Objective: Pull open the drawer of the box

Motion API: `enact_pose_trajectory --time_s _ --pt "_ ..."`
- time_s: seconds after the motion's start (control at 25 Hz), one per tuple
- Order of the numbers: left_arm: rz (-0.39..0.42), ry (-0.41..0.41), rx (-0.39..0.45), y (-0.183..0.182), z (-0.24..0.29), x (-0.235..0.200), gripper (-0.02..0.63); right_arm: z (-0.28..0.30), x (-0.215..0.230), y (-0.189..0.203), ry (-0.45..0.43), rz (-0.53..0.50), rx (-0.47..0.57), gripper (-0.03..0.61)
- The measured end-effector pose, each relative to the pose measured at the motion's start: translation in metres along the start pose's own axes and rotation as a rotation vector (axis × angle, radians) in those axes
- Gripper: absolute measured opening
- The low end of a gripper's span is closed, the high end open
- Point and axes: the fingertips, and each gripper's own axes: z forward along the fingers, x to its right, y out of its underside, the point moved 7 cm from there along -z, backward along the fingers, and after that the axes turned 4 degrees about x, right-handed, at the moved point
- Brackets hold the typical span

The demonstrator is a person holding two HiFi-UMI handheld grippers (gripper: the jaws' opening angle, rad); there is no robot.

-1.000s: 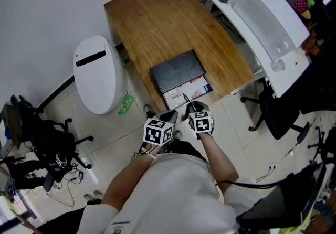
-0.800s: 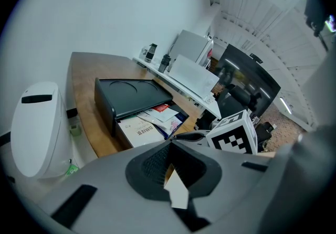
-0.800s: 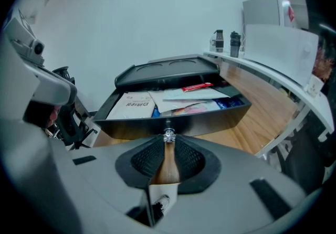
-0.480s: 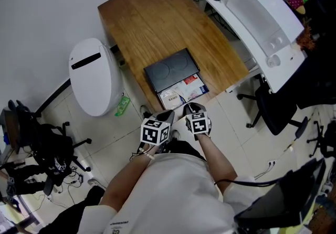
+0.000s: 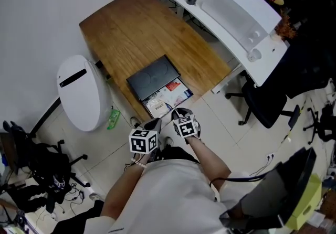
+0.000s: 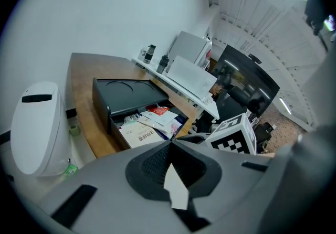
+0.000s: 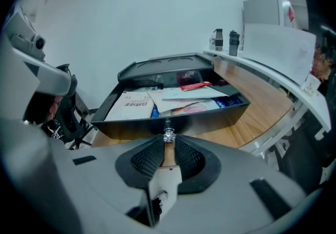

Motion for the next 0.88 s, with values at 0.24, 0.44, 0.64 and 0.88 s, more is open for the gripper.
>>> enact_pose_trajectory --time_s 0.24,0.44,0.64,0.88 --pt "-0.016 -0.025 0.030 0.004 -0.010 0.007 0.000 0.000 0.001 0.001 -0.004 -0.010 -0.003 0.054" --pt "-0.020 -0.050 0.067 0.001 -0.028 0.011 0.000 -0.010 0.005 -0.003 -0.021 -0.002 0.001 0.069" --pt "-0.030 -0.052 0.115 -0.016 -0.059 -0.005 0.000 -0.042 -0.001 -0.015 0.012 0.013 0.065 0.071" --pt "0.012 0.004 0.156 -0.035 -0.089 -0.009 0.000 -0.099 -0.013 -0.041 0.099 0.071 0.198 0.047"
